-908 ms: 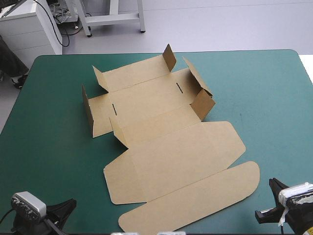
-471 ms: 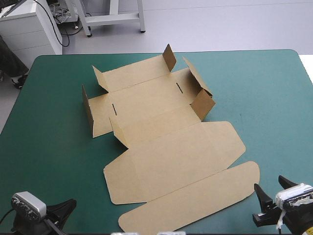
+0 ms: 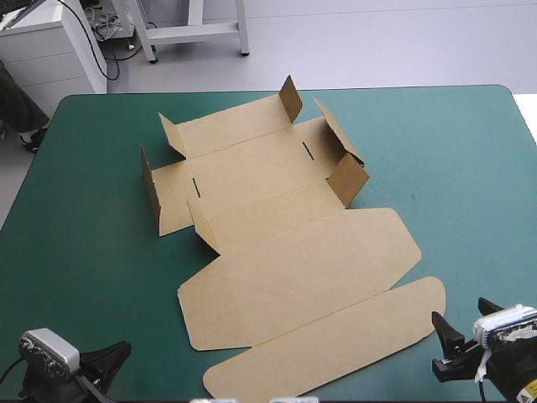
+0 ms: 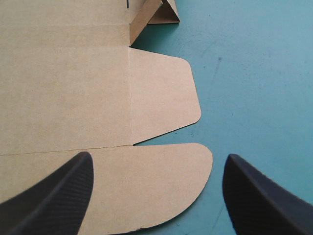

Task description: Fold the box

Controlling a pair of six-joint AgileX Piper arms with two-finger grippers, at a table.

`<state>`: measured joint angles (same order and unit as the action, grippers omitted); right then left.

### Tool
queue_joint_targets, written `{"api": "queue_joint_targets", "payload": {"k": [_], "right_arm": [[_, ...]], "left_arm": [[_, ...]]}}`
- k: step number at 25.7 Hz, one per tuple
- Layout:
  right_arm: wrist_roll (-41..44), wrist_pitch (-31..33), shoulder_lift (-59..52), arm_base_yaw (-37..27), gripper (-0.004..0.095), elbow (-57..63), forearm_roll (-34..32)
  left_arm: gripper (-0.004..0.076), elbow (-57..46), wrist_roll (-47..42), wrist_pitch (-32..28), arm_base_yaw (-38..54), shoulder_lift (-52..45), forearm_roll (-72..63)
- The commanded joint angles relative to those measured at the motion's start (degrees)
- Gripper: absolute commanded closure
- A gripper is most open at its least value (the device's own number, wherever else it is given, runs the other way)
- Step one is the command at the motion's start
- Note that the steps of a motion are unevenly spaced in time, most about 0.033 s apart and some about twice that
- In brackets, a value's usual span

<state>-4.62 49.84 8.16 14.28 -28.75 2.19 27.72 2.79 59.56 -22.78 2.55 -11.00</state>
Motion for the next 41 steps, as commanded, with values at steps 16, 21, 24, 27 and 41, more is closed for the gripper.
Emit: {"api": "queue_joint_targets", "payload": {"k": [16, 21, 24, 27, 41], "right_arm": [[-2.95, -3.65, 44.77, 0.07, 0.0301, -30.53, -0.51], [-4.51, 1.31, 62.11, 0.07, 0.0302, -43.34, 1.71], [-10.03, 5.79, 75.28, 0.07, 0.0302, -55.35, 7.05], [-10.80, 12.17, 88.03, 0.07, 0.0302, -69.26, 8.40], [-11.70, 21.93, 109.04, -2.93, 0.0302, -89.56, 9.15]], "left_arm": [[0.0731, 1.60, -0.40, -3.89, -0.19, 0.98, -1.26], [0.0731, 1.60, -0.40, -3.89, -0.19, 0.98, -1.26], [0.0731, 1.60, -0.40, -3.89, -0.19, 0.98, -1.26], [0.0731, 1.60, -0.40, -3.89, -0.19, 0.98, -1.26], [0.0731, 1.60, -0.40, -3.89, -0.19, 0.98, -1.26]]}}
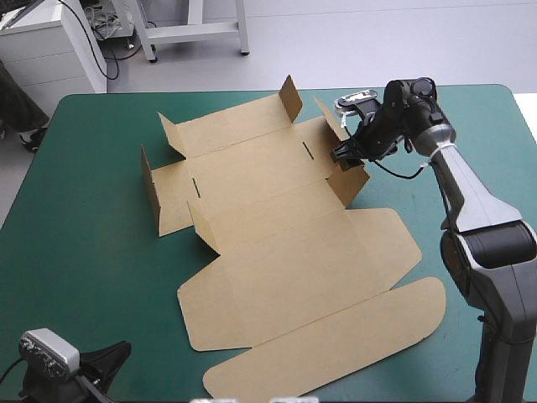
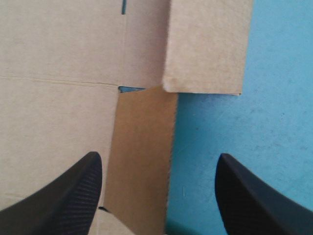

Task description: Fold the box

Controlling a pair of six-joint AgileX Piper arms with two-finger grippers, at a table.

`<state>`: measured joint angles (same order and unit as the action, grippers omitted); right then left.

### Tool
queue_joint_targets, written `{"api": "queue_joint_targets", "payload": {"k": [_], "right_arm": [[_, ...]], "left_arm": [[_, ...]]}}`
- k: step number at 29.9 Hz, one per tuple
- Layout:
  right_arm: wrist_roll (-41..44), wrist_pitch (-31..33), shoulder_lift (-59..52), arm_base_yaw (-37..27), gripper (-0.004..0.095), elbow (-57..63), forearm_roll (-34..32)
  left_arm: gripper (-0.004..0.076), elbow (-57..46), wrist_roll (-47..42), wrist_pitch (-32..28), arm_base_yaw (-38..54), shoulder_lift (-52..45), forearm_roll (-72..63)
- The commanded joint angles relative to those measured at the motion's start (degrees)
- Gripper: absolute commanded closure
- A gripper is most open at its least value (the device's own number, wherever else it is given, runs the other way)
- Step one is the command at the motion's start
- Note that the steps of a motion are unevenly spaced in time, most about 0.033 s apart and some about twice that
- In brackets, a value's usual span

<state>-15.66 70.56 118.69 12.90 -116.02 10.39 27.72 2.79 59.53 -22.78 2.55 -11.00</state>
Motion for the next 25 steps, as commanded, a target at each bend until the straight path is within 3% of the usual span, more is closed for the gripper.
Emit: {"api": "queue_joint_targets", "payload": {"k": [1, 11, 14, 18, 21, 25], "right_arm": [[-0.67, 1.20, -1.03, -1.91, 0.0302, -2.29, 1.31], [-0.63, 1.29, 1.26, -1.94, 0.0306, -2.18, 7.85], [-0.46, 1.29, 1.26, -1.48, 0.0358, -1.93, 9.43], [-0.30, 1.34, 1.26, 1.45, 0.0442, -1.80, 4.02], [0.85, 1.34, 1.26, 3.76, 0.0441, -1.80, 0.12], [2.98, 1.34, 1.26, 4.96, 0.0442, -1.80, 0.19]], "left_arm": [[0.0731, 1.60, -0.40, -3.87, -0.19, 0.98, -1.26], [0.0731, 1.60, -0.40, -3.87, -0.19, 0.98, -0.90], [0.0731, 1.60, -0.40, -3.87, -0.19, 0.98, -0.90], [0.0731, 1.60, -0.40, -3.87, -0.19, 0.98, -0.90], [0.0731, 1.60, -0.40, -3.87, -0.19, 0.98, -0.84], [0.0731, 1.60, -0.40, -3.87, -0.19, 0.98, -0.84]]}}
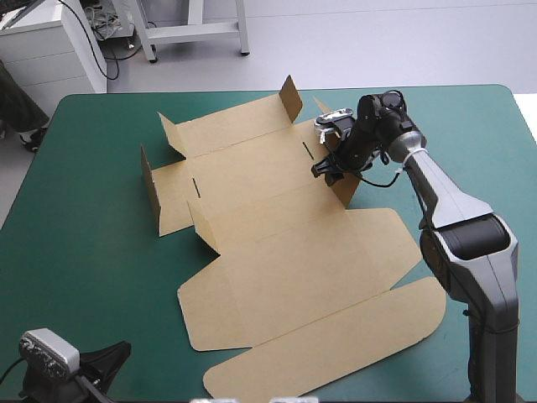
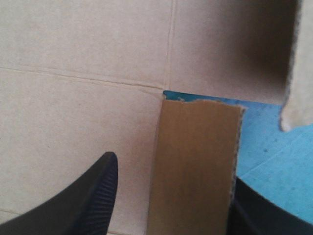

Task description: Fold the box

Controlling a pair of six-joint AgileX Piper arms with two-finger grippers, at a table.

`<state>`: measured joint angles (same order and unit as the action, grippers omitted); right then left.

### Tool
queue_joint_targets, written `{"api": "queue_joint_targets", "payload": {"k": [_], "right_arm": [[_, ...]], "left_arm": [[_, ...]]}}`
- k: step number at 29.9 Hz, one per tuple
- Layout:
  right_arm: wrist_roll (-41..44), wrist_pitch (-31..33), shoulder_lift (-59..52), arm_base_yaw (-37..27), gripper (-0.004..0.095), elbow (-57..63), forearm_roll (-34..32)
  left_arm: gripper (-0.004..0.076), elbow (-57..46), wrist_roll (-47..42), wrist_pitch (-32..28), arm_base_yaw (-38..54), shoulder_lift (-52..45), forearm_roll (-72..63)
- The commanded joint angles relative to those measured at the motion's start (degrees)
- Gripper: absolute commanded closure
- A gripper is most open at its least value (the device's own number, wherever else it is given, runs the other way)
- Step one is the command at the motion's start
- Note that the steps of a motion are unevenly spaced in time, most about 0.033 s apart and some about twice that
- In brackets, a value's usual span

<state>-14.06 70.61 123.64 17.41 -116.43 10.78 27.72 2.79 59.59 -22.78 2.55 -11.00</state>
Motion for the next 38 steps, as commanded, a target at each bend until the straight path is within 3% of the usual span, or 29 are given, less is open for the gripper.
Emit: {"api": "queue_joint_targets", "payload": {"k": [1, 4, 7, 12, 16, 28, 38], "right_arm": [[1.53, 1.29, -3.69, 0.45, 0.0448, -1.39, -0.20], [2.44, 1.29, -3.69, 0.45, 0.0490, -1.39, -0.20], [2.29, 1.29, -3.69, 0.45, 0.0593, -1.39, -0.57], [3.27, 1.29, -3.69, 0.45, 0.0931, -1.39, -4.82], [1.50, 1.29, -3.69, 0.45, 0.0928, -1.39, -6.76], [-15.85, 1.29, -3.69, 0.71, 0.0928, -3.68, -6.02], [-23.79, 1.29, -3.69, 7.00, 0.0929, -8.49, -6.15]], "left_arm": [[0.0731, 1.60, -0.40, -3.92, -0.19, 0.98, -0.84], [0.0731, 1.60, -0.40, -3.92, -0.19, 0.98, -0.84], [0.0731, 1.60, -0.40, -3.92, -0.19, 0.98, -0.84], [0.0731, 1.60, -0.40, -3.92, -0.19, 0.98, -0.84], [0.0731, 1.60, -0.40, -3.92, -0.19, 0.98, -0.84], [0.0731, 1.60, -0.40, -3.92, -0.19, 0.98, -0.84], [0.0731, 1.60, -0.15, -3.92, -0.19, 0.98, -0.84]]}}
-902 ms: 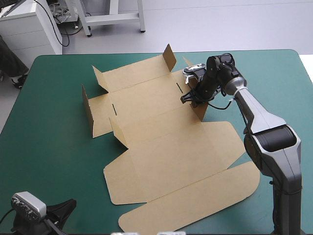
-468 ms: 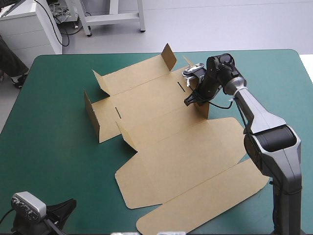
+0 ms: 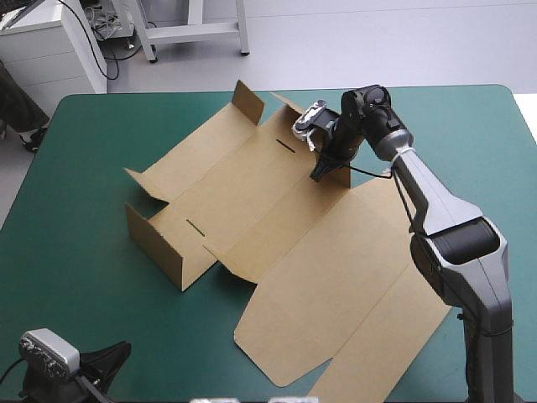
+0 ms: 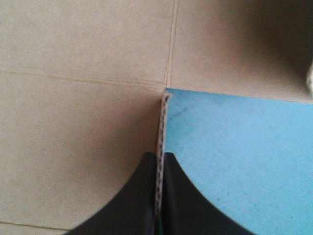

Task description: Fold the box

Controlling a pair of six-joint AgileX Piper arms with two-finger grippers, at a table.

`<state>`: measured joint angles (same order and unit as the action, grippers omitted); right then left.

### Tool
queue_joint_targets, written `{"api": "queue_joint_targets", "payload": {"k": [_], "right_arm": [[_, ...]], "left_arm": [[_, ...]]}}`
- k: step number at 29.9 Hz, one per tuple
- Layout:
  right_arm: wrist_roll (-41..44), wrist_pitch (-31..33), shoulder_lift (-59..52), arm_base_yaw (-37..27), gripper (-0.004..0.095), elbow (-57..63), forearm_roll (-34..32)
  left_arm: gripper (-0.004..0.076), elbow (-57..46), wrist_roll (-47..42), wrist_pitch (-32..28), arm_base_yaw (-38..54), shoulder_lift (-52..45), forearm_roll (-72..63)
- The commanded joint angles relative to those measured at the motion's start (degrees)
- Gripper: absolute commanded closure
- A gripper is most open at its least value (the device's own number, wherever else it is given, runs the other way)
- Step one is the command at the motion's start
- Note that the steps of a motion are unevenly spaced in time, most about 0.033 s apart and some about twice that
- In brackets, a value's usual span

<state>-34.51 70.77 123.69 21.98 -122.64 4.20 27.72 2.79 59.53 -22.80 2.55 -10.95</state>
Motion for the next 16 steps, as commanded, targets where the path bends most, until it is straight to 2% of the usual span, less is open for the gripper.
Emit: {"api": "queue_joint_targets", "payload": {"k": [1, 6, 11, 16], "right_arm": [[-4.21, 1.13, -3.74, 3.50, 0.0929, -2.28, 0.43], [-7.67, 1.13, -3.74, 8.04, 0.0928, -2.28, 0.43], [-15.04, 1.13, -3.74, 11.30, 0.0929, -2.28, 1.26], [-21.90, 1.13, -3.74, 11.89, 0.0929, -2.28, 9.74]], "left_arm": [[0.0731, 1.60, -0.15, -3.87, -0.17, 0.98, -0.89], [0.0731, 1.60, -0.15, -3.87, -0.17, 0.98, -0.89], [0.0731, 1.60, -0.15, -3.87, -0.17, 0.98, -0.89], [0.0731, 1.60, -0.15, -3.87, -0.17, 0.98, -0.89]]}}
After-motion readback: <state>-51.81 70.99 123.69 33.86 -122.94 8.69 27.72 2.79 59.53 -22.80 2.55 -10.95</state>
